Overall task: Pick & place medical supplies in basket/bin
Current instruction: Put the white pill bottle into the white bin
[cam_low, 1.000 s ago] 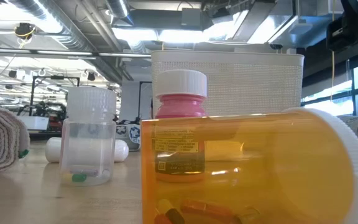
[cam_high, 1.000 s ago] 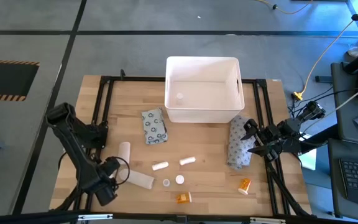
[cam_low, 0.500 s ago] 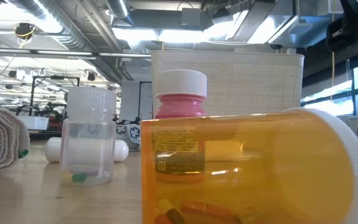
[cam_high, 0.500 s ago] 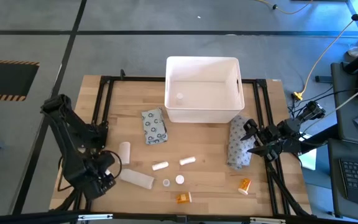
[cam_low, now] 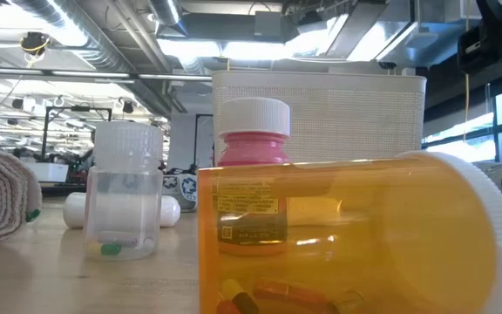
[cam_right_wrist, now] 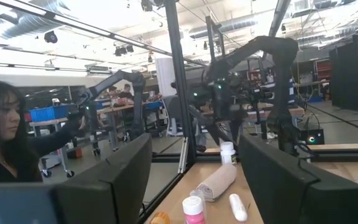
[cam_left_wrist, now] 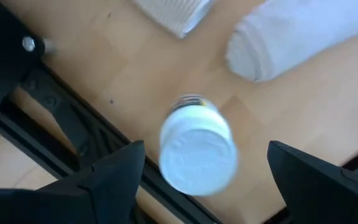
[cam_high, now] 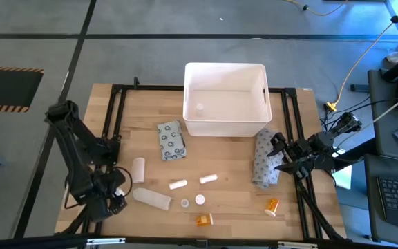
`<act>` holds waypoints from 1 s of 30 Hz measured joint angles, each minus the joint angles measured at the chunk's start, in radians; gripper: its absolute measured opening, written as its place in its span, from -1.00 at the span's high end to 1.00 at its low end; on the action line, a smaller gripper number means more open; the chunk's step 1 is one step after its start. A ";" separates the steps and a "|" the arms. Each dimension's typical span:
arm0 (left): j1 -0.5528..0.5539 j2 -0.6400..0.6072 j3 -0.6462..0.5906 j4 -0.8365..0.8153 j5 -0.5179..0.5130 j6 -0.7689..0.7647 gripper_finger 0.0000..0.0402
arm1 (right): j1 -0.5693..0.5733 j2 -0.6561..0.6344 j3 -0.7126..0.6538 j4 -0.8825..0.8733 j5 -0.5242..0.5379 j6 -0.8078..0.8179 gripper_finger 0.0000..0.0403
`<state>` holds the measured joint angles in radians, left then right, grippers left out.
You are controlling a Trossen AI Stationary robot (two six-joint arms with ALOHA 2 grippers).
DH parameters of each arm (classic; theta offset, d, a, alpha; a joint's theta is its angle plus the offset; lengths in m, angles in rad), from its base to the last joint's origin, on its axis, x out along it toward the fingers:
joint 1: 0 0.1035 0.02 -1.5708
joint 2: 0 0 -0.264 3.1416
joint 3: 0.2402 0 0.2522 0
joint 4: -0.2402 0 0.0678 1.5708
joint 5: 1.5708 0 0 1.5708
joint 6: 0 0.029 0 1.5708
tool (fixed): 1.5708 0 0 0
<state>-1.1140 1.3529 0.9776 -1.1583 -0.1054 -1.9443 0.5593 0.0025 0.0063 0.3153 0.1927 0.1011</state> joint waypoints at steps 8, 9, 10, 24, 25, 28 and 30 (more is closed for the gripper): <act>0.005 -0.056 -0.113 0.052 0.056 -0.035 -0.65 | 0.000 0.000 0.000 0.000 0.000 0.026 -0.21; 0.005 -0.056 -0.116 0.065 0.056 -0.032 -0.65 | 0.000 0.000 0.000 0.000 0.000 0.025 -0.21; 0.005 -0.056 -0.117 0.083 0.058 -0.022 -0.65 | 0.000 0.000 0.000 0.000 0.000 0.025 -0.21; 0.005 -0.003 -0.120 0.134 0.125 0.002 -0.32 | 0.000 0.000 0.000 -0.006 0.000 -0.007 -0.21; 0.005 0.003 -0.120 0.134 0.125 0.002 -0.27 | 0.000 0.000 0.000 -0.006 0.000 -0.006 -0.21; 0.005 0.013 -0.120 0.135 0.126 0.002 -0.12 | 0.000 0.000 0.000 -0.007 0.000 -0.007 -0.21; 0.005 0.015 -0.118 0.135 0.125 0.002 -0.03 | 0.000 0.000 0.000 -0.007 0.000 -0.008 -0.21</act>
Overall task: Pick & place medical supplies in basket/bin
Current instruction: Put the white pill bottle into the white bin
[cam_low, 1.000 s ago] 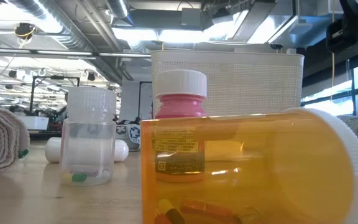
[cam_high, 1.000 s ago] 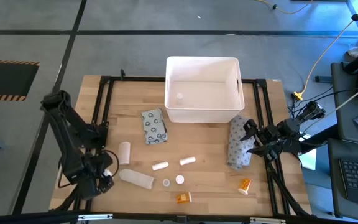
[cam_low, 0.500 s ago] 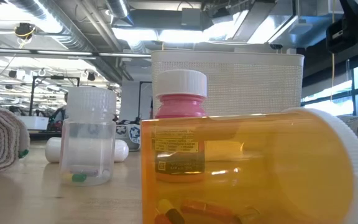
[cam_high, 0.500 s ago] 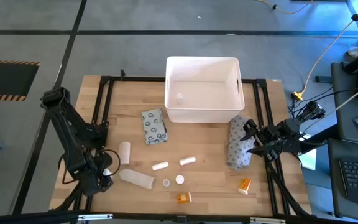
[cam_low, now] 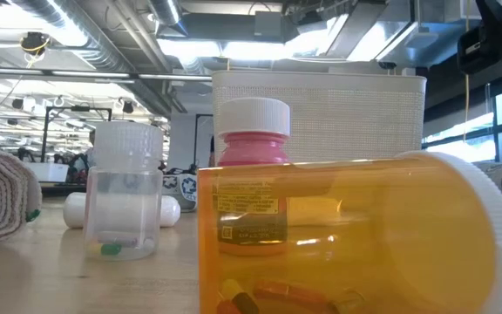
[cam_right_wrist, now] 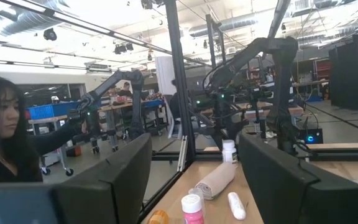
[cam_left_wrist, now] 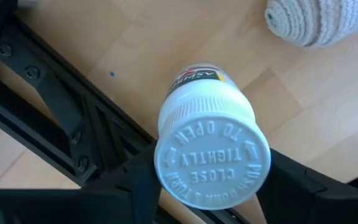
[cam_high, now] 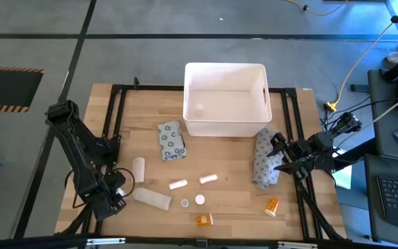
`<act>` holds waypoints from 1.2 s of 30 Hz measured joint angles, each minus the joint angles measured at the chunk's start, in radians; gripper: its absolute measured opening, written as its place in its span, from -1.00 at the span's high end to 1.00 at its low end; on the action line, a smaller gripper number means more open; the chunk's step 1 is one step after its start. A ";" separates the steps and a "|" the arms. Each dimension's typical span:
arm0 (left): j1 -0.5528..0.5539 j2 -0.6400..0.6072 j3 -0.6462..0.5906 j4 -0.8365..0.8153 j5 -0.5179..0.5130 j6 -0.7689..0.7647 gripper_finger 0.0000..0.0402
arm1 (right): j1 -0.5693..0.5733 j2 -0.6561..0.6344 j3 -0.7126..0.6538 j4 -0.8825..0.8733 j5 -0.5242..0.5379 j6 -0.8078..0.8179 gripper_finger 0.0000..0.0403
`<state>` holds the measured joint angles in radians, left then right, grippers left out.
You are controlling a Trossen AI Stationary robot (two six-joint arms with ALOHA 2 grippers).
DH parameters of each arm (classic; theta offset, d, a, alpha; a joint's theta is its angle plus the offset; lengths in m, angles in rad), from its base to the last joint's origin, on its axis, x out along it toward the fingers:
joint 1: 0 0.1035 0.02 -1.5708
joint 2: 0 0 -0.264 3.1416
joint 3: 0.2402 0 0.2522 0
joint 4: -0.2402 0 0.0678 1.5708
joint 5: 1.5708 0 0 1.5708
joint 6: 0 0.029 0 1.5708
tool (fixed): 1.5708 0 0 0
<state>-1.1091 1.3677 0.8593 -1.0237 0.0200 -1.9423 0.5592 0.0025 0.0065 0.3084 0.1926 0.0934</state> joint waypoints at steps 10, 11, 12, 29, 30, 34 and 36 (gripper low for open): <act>0.002 -0.001 0.001 -0.001 -0.054 0.016 0.02 | 0.000 0.000 0.000 -0.040 0.000 0.000 -0.21; 0.005 0.000 0.003 -0.002 -0.055 0.016 0.02 | 0.000 0.000 0.000 -0.046 0.000 0.001 -0.21; 0.009 0.000 0.004 -0.002 -0.057 0.018 0.03 | 0.000 0.000 0.000 -0.051 0.000 0.003 -0.21; 0.081 -0.001 0.006 0.004 -0.092 0.088 -0.25 | 0.000 0.000 0.000 -0.068 0.000 0.007 -0.21; 0.087 -0.001 0.006 0.004 -0.097 0.097 -0.26 | 0.000 0.000 0.000 -0.068 0.000 0.007 -0.21; 0.112 -0.001 0.006 0.004 -0.117 0.144 -0.28 | 0.000 0.000 0.000 -0.068 0.000 0.006 -0.21; 0.126 -0.001 0.006 0.004 -0.116 0.181 -0.27 | 0.000 0.000 0.000 -0.068 0.000 0.006 -0.21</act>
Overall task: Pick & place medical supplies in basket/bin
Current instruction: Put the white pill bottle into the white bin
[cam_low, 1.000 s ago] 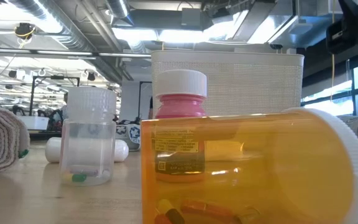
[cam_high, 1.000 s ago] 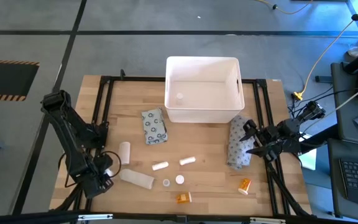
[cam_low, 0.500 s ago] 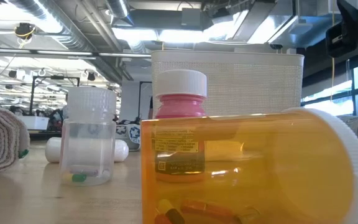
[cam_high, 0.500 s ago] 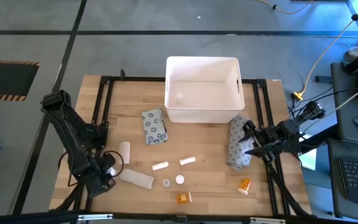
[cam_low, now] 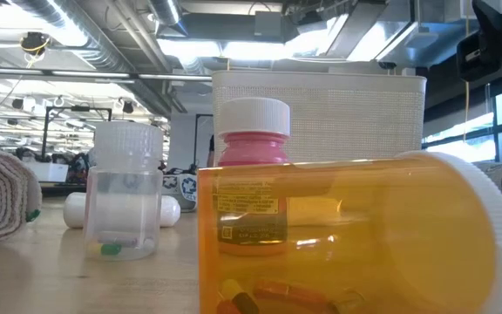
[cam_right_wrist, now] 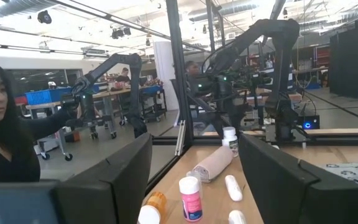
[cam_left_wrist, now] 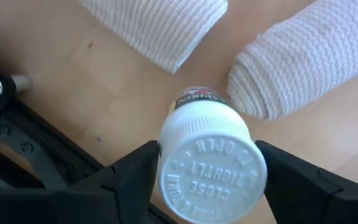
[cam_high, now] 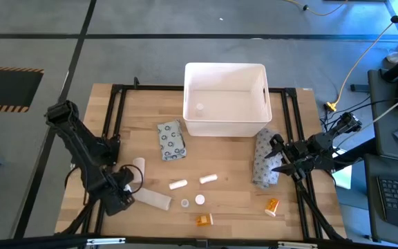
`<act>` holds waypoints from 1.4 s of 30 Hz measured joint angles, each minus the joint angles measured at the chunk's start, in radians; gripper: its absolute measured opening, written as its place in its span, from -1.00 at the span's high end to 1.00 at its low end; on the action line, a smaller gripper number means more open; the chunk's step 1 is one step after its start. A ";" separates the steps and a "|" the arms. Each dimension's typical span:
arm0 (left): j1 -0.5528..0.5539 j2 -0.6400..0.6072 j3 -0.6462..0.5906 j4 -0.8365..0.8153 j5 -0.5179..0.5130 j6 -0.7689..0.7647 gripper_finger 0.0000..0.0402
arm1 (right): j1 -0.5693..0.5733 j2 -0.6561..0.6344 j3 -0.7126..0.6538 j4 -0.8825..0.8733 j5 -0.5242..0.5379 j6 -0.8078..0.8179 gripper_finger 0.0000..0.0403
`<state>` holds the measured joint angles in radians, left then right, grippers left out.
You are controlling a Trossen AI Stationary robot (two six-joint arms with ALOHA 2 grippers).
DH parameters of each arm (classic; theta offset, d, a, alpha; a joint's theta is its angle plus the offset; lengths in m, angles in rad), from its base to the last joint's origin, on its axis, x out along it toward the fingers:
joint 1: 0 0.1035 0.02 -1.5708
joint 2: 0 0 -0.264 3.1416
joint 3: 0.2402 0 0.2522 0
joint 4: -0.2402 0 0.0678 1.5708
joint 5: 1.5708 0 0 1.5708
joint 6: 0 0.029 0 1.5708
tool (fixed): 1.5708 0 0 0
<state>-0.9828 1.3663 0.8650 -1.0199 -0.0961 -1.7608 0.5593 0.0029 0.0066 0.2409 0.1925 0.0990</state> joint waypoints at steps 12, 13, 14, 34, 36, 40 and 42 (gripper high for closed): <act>0.069 -0.002 0.003 -0.002 0.094 0.138 -0.03 | 0.000 0.000 0.000 -0.007 0.000 -0.008 -0.21; 0.074 -0.002 0.003 -0.002 0.097 0.150 -0.01 | 0.000 0.000 0.000 -0.015 0.000 -0.011 -0.21; 0.077 -0.002 0.003 -0.002 0.104 0.161 0.01 | 0.000 0.000 0.000 -0.023 0.000 -0.014 -0.21; 0.293 -0.001 0.382 -0.061 -0.287 0.673 -0.02 | 0.000 0.000 0.000 -0.051 0.000 -0.189 -0.21; 0.372 -0.002 0.437 -0.060 -0.328 0.773 0.00 | 0.000 0.000 0.000 -0.051 0.000 -0.200 -0.21; 0.568 -0.002 0.547 -0.037 -0.301 0.977 0.00 | 0.000 0.000 0.000 -0.051 0.001 -0.267 -0.21; 0.666 -0.002 0.604 -0.021 -0.279 1.092 -0.01 | 0.000 0.000 0.000 -0.051 0.001 -0.313 -0.21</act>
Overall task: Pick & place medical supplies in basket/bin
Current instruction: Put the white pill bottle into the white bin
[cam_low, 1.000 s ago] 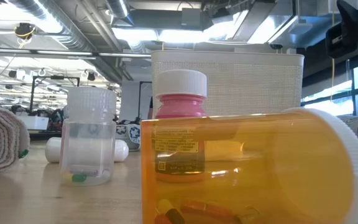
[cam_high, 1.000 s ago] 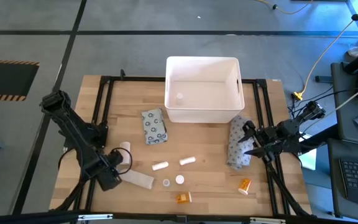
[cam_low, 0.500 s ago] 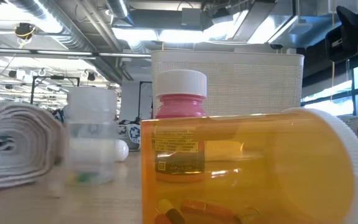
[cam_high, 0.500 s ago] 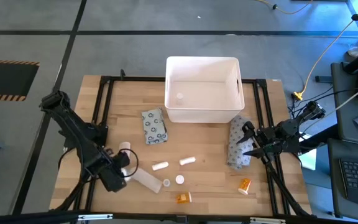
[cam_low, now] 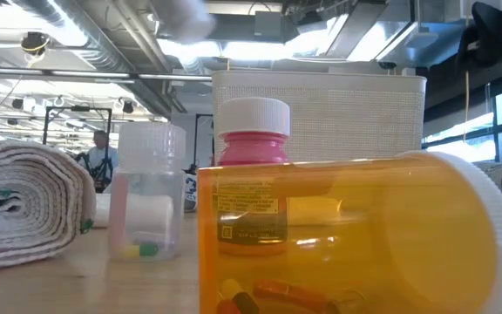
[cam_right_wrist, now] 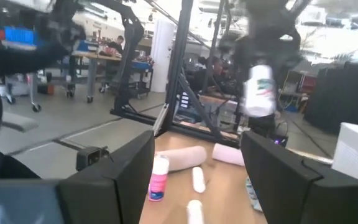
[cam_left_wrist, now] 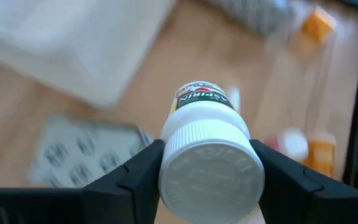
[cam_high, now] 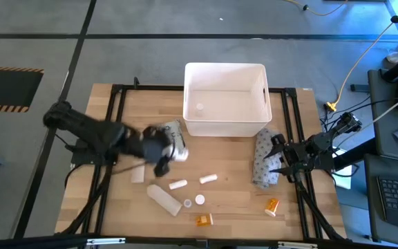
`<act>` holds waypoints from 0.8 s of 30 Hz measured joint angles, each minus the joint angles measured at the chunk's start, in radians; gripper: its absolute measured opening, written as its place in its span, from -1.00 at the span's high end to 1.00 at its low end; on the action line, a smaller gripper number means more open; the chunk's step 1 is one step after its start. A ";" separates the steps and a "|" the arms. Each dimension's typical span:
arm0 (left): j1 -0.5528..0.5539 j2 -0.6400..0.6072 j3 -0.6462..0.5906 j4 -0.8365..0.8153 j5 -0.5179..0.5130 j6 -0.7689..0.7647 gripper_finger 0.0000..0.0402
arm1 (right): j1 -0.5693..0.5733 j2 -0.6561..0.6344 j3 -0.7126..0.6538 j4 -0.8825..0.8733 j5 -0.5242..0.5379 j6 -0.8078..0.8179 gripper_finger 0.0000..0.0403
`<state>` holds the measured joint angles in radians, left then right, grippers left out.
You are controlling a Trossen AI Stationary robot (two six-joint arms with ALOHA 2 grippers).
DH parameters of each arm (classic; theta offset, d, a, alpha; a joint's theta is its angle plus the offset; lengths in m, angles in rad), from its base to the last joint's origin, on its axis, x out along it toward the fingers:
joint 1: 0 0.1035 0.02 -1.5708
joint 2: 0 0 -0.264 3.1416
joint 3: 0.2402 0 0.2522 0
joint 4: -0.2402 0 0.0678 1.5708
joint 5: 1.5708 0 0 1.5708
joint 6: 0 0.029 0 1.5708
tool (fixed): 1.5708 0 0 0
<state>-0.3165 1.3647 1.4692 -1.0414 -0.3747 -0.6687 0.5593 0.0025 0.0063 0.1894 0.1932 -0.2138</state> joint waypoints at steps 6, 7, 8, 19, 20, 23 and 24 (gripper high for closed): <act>0.279 0.040 0.112 0.072 0.169 0.332 0.02 | 0.000 0.000 0.000 0.001 0.001 -0.036 -0.21; 0.318 0.056 0.132 0.084 0.197 0.379 0.02 | 0.000 0.000 0.000 0.000 0.005 -0.043 -0.21; 0.358 0.076 0.152 0.088 0.218 0.424 0.02 | 0.000 0.000 0.000 0.001 0.016 -0.050 -0.21; 0.646 0.461 0.567 -0.065 0.291 0.733 0.00 | 0.000 0.000 0.000 -0.001 0.154 -0.057 -0.21; 0.664 0.502 0.615 -0.094 0.290 0.749 0.00 | 0.000 0.000 0.000 -0.001 0.171 -0.057 -0.21; 0.707 0.613 0.734 -0.162 0.289 0.791 0.00 | 0.000 0.000 0.000 -0.017 0.211 -0.057 -0.21; 0.717 0.646 0.768 -0.175 0.289 0.802 0.00 | 0.000 0.000 0.000 -0.022 0.217 -0.056 -0.21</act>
<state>0.4009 2.0106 2.2377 -1.2160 -0.0859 0.1332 0.5591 0.0021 0.0063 0.1670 0.4098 -0.2703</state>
